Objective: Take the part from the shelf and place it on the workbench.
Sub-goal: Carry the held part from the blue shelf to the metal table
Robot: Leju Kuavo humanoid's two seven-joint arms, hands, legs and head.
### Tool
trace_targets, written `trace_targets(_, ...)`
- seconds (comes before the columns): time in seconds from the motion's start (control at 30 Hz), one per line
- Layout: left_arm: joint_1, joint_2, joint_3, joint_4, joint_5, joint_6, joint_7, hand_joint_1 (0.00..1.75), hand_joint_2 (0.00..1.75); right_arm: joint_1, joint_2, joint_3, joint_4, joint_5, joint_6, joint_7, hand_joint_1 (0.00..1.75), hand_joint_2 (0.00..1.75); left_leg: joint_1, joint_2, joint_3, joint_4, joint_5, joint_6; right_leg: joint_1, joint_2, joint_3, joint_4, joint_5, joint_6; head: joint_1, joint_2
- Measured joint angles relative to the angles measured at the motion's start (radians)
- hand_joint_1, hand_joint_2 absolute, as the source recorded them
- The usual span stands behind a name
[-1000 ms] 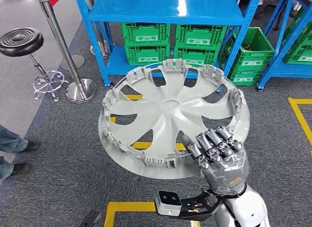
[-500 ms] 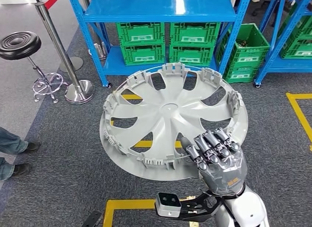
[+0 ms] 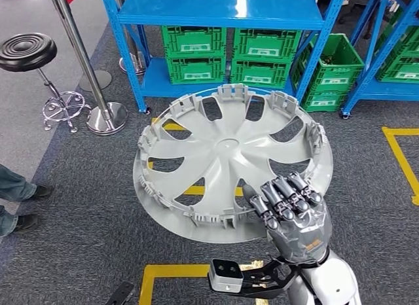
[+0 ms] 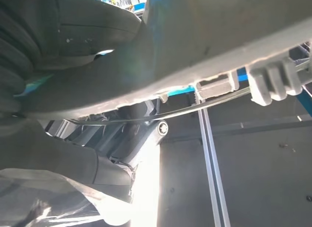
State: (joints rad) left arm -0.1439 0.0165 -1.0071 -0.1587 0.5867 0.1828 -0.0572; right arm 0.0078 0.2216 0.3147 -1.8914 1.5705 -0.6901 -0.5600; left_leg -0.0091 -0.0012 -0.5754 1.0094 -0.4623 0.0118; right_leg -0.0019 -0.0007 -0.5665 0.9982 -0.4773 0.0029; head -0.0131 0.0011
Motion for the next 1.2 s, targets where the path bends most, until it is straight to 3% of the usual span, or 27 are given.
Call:
trace_targets(0.23,0.000,0.000,0.000,0.000,0.000,0.000,0.000,0.00,1.75,0.000,0.000,0.000,0.000,0.000,0.000,0.000,1.75,1.75,0.000,0.000,-0.005,0.001,0.004,0.005,-0.001,0.000,-0.006,0.000,0.004,0.009,0.000,0.000)
trace_targets(1.2,-0.007,0.011,0.001,0.000,0.020,-0.009,0.015,0.00,1.75,-0.028,0.000,0.005,0.050,0.000,0.000,-0.010,1.75,1.75,0.002,0.000,-0.007,0.001,0.007,0.002,0.001,0.000,-0.009,0.004,0.005,0.009,0.000,0.000)
